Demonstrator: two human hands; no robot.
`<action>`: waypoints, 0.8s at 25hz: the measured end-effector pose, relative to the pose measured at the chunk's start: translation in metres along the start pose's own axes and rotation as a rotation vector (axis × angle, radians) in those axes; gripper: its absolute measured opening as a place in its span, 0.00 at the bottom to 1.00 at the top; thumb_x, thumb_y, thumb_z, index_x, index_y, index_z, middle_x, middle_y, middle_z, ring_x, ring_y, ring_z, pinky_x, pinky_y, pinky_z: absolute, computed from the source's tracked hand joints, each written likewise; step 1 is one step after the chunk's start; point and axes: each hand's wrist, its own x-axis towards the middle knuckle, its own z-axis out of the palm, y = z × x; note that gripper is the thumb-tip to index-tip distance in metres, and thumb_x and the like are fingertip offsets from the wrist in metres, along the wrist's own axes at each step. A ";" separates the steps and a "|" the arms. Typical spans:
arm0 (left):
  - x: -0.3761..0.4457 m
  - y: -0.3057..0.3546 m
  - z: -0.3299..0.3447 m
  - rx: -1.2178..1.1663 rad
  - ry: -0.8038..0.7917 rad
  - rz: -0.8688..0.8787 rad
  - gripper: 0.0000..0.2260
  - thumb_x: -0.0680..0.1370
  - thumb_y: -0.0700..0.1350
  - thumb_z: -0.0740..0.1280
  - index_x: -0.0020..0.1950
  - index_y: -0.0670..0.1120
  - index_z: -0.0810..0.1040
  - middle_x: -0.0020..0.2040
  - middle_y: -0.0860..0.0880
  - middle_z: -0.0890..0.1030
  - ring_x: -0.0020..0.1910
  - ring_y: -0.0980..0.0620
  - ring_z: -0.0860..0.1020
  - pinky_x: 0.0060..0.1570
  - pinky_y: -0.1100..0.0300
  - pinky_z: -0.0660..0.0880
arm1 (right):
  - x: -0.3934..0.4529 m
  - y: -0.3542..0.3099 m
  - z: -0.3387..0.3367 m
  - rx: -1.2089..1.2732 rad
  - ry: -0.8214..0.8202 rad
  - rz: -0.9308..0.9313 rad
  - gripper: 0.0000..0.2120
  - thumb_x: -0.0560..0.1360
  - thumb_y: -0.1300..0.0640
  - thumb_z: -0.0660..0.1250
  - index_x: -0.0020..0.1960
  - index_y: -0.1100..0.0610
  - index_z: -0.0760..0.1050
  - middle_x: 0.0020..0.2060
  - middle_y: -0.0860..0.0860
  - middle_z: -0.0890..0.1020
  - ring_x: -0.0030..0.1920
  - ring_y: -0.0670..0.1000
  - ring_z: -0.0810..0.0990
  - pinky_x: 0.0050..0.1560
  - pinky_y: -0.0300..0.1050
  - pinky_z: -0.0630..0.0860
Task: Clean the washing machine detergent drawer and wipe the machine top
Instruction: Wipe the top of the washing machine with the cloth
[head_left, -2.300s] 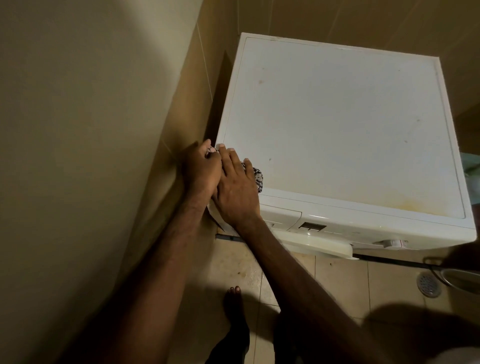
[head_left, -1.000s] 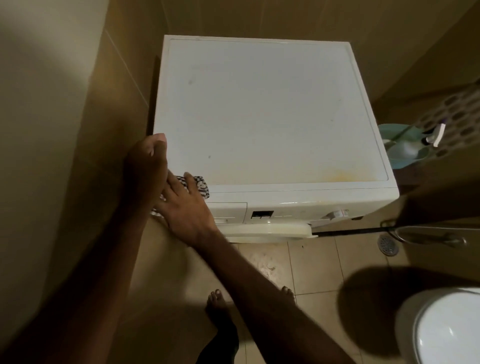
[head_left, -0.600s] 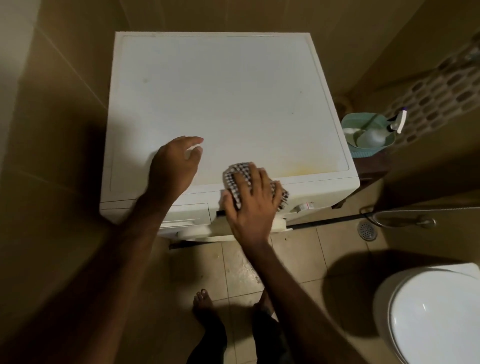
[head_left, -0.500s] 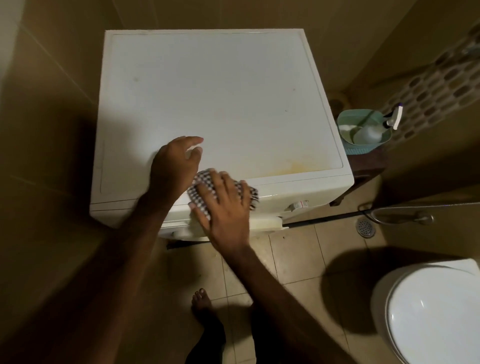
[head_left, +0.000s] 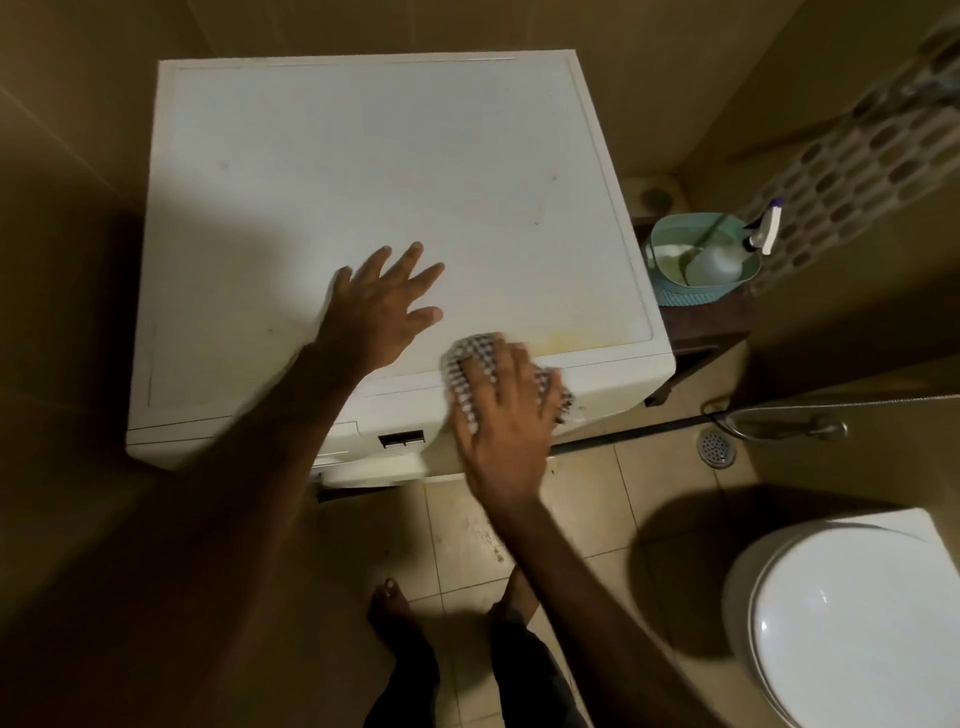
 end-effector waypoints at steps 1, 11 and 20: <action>0.009 0.001 -0.005 -0.007 -0.027 -0.010 0.27 0.85 0.62 0.55 0.84 0.59 0.55 0.85 0.54 0.50 0.84 0.45 0.51 0.77 0.37 0.55 | -0.007 -0.014 0.002 -0.013 -0.062 -0.144 0.29 0.83 0.37 0.56 0.80 0.49 0.65 0.83 0.55 0.60 0.82 0.59 0.57 0.80 0.70 0.49; 0.038 0.009 -0.018 -0.052 -0.101 -0.093 0.29 0.82 0.64 0.60 0.82 0.63 0.58 0.85 0.55 0.52 0.83 0.45 0.54 0.78 0.42 0.56 | 0.075 0.145 -0.049 -0.069 -0.063 0.203 0.28 0.84 0.37 0.51 0.81 0.46 0.63 0.82 0.52 0.62 0.82 0.57 0.57 0.79 0.69 0.51; 0.052 0.013 -0.029 -0.063 -0.232 -0.155 0.25 0.84 0.62 0.47 0.82 0.63 0.57 0.85 0.54 0.51 0.83 0.41 0.53 0.78 0.38 0.58 | 0.108 0.111 -0.042 0.024 -0.243 -0.211 0.30 0.85 0.37 0.50 0.84 0.46 0.53 0.85 0.50 0.51 0.84 0.55 0.51 0.79 0.68 0.51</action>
